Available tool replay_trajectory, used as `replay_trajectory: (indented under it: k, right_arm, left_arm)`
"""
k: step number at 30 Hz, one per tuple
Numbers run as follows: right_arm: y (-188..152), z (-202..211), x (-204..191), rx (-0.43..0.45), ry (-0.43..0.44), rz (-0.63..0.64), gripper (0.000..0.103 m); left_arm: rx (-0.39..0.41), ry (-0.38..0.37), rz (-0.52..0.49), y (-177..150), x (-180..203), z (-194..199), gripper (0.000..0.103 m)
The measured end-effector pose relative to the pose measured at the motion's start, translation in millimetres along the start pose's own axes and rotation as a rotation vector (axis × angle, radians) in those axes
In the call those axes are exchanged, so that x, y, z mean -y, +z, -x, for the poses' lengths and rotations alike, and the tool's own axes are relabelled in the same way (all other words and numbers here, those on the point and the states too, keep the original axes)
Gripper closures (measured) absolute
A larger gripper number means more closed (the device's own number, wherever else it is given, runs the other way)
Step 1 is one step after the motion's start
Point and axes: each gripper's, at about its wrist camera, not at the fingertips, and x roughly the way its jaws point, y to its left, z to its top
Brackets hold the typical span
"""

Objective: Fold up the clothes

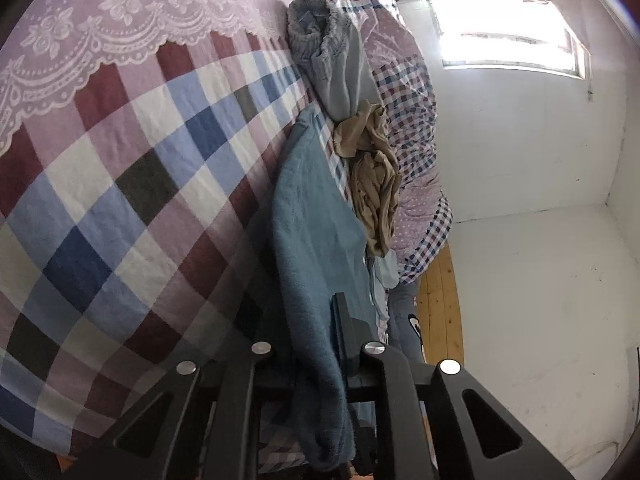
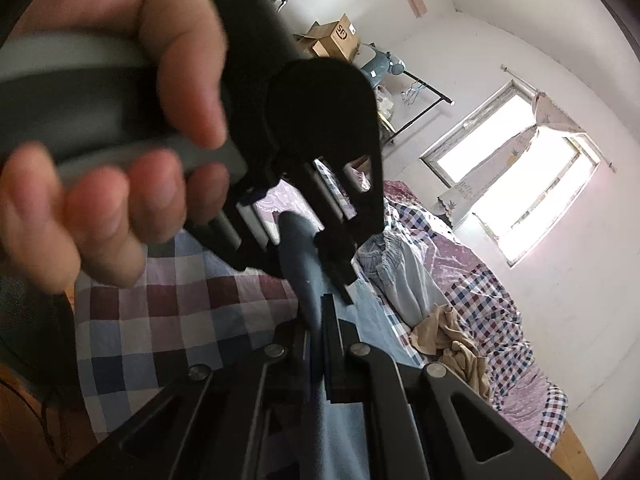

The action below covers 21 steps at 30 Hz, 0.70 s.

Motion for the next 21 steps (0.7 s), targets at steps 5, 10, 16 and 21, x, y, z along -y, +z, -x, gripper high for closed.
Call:
replay_trajectory:
  k: [5,10,16,21]
  right_arm:
    - [-11,-6,2,-0.043,-0.095,-0.014,0.042]
    - [-34,-21,10,-0.148,-0.201,-0.007,0.034]
    - [-74,-30,28,-0.282,-0.292,-0.007,0.032]
    - [-110,-23,51,-0.369,-0.34,-0.025,0.031]
  left_arm:
    - [0.009,-0.02,-0.004,2,5,3,0.093]
    - [0.007,-0.032,0.001,3,8,4,0.093]
    - [0.013,-0.054,0.022,5,8,5,0.093]
    - [0.021,-0.081,0.052,8,8,5,0.093]
